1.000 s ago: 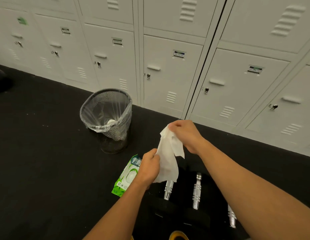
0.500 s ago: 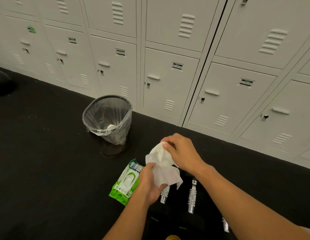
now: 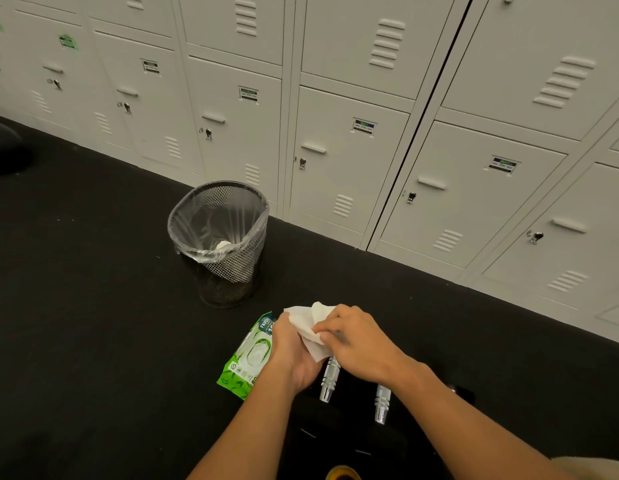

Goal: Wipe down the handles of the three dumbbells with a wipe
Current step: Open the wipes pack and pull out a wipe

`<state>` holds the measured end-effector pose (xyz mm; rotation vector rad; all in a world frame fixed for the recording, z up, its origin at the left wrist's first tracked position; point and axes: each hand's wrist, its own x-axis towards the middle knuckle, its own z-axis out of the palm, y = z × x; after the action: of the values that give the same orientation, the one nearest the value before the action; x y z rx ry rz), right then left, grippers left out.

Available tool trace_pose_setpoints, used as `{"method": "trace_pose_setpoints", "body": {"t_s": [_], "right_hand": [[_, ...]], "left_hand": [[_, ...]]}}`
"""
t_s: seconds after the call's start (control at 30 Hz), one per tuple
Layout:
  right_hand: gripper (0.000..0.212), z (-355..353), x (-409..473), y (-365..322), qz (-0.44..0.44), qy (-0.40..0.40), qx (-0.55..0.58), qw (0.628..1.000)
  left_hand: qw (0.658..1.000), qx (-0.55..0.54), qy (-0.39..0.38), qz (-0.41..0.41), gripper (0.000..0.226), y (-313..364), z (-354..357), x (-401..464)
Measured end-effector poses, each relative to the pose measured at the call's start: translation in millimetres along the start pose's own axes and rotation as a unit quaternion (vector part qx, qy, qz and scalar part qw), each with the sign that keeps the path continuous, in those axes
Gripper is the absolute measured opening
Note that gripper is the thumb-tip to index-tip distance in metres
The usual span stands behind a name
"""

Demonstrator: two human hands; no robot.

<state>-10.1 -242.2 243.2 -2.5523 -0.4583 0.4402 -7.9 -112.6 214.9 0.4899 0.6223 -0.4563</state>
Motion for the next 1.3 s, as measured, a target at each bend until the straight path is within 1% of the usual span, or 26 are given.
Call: {"method": "trace_pose_setpoints", "body": {"t_s": [0.07, 0.1, 0.17, 0.2, 0.23, 0.27, 0.3, 0.37, 0.43, 0.5, 0.57, 0.6, 0.67, 0.7, 0.77, 0.9, 0.97, 1.03, 1.1, 1.13, 1.17, 1.23, 1.3], "right_hand": [[0.030, 3, 1, 4, 0.038, 0.028, 0.082, 0.996], [0.028, 3, 2, 5, 0.066, 0.051, 0.133, 0.988], [0.020, 2, 5, 9, 0.125, 0.109, 0.222, 0.961], [0.016, 2, 7, 11, 0.155, 0.144, 0.246, 0.946], [0.012, 2, 7, 12, 0.185, 0.176, 0.258, 0.932], [0.011, 2, 7, 13, 0.212, 0.191, 0.270, 0.920], [0.015, 4, 7, 12, 0.234, 0.182, 0.295, 0.908], [0.025, 10, 5, 9, 0.260, 0.127, 0.367, 0.884], [0.028, 18, 5, 10, 0.271, 0.105, 0.425, 0.857], [0.031, 22, 5, 14, 0.284, 0.120, 0.485, 0.818], [0.032, 22, 3, 17, 0.293, 0.124, 0.561, 0.764], [0.031, 20, 1, 17, 0.294, 0.122, 0.604, 0.731], [0.030, 18, -3, 16, 0.299, 0.120, 0.665, 0.673], [0.030, 17, -6, 15, 0.302, 0.118, 0.679, 0.659], [0.034, 18, -13, 12, 0.296, 0.095, 0.694, 0.649], [0.032, 21, -25, 13, 0.295, 0.059, 0.716, 0.630], [0.030, 21, -27, 12, 0.299, 0.055, 0.716, 0.628], [0.030, 22, -26, 13, 0.303, 0.057, 0.713, 0.630], [0.032, 24, -24, 14, 0.315, 0.066, 0.721, 0.614], [0.033, 25, -24, 16, 0.320, 0.072, 0.727, 0.603], [0.034, 25, -24, 17, 0.326, 0.080, 0.731, 0.594], [0.036, 26, -24, 21, 0.342, 0.096, 0.728, 0.586], [0.036, 28, -22, 21, 0.350, 0.103, 0.729, 0.579]], "left_hand": [[1.000, 0.010, 0.006, 0.013, 0.048, -1, -4, 3], [1.000, 0.022, 0.008, 0.017, 0.052, -1, -5, 3], [0.999, 0.040, 0.008, 0.012, 0.064, -2, -7, 6], [0.999, 0.053, 0.006, 0.009, 0.070, -3, -8, 7], [0.998, 0.069, 0.004, 0.007, 0.071, -5, -6, 7], [0.996, 0.090, -0.003, 0.007, 0.069, -7, -3, 6], [0.993, 0.118, -0.004, 0.011, 0.065, -9, 1, 5], [0.984, 0.174, 0.005, 0.031, 0.056, -16, 8, 5], [0.976, 0.210, 0.034, 0.046, 0.053, -21, 16, 3], [0.966, 0.248, 0.057, 0.048, 0.057, -25, 23, 2], [0.950, 0.304, 0.061, 0.038, 0.063, -28, 29, 0], [0.938, 0.339, 0.058, 0.040, 0.067, -30, 30, -2], [0.903, 0.423, 0.053, 0.049, 0.070, -32, 33, -6], [0.880, 0.467, 0.062, 0.061, 0.070, -32, 36, -10], [0.838, 0.536, 0.067, 0.084, 0.067, -32, 38, -22], [0.795, 0.602, 0.017, 0.068, 0.065, -36, 33, -30], [0.774, 0.627, 0.009, 0.084, 0.064, -37, 30, -30], [0.768, 0.623, 0.024, 0.145, 0.056, -40, 23, -31], [0.768, 0.586, 0.069, 0.249, 0.043, -40, 6, -33], [0.758, 0.575, 0.095, 0.294, 0.038, -37, -6, -33], [0.744, 0.576, 0.115, 0.318, 0.033, -35, -19, -30], [0.727, 0.589, 0.124, 0.331, 0.028, -31, -38, -24], [0.726, 0.596, 0.117, 0.324, 0.028, -29, -44, -19]]}}
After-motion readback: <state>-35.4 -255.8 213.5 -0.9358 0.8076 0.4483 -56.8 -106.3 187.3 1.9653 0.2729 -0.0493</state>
